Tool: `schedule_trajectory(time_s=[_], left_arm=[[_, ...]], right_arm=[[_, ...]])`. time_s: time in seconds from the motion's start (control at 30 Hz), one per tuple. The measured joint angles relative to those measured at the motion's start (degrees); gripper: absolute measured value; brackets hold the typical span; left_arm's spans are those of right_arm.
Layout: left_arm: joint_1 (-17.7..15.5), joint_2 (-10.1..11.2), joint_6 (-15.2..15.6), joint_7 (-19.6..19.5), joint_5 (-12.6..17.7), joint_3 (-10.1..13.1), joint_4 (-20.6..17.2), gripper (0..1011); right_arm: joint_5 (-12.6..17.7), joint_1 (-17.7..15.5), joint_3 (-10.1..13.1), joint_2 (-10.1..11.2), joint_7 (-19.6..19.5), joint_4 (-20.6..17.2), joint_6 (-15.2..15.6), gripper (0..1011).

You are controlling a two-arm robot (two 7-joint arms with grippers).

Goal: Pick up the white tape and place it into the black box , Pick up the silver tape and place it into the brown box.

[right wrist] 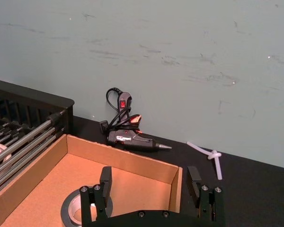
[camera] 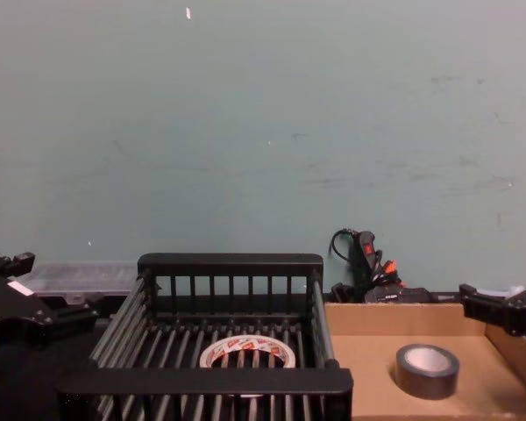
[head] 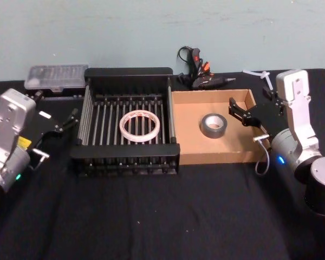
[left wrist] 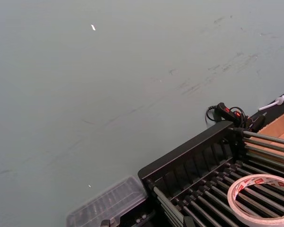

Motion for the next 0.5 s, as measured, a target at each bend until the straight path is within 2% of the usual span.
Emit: schedule_trajectory(time_s=[0.5], left_arm=[[0.0,0.0,0.0,0.0,0.0,0.0,0.0,1001]], right_arm=[[0.1,0.1,-0.1,0.1,0.0,0.0,0.0,1002]])
